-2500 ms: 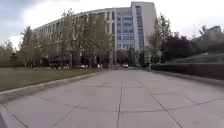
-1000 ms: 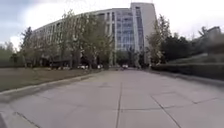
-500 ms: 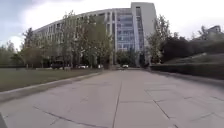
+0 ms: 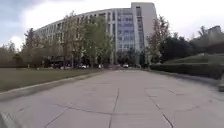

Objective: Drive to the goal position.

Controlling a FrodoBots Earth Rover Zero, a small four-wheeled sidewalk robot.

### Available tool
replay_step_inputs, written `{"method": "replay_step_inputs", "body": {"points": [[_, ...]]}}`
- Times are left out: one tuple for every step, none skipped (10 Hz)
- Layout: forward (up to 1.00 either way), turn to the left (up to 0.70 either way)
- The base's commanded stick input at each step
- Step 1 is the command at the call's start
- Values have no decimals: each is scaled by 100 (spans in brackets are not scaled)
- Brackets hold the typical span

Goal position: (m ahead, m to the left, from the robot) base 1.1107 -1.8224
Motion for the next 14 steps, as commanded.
{"method": "replay_step_inputs", "body": {"points": [[-70, 0], [-70, 0], [-70, 0], [-70, 0], [-70, 0], [-70, 0], [-70, 0], [-70, 0], [-70, 0], [-70, 0], [-70, 0], [-70, 0], [-70, 0], [-70, 0]]}}
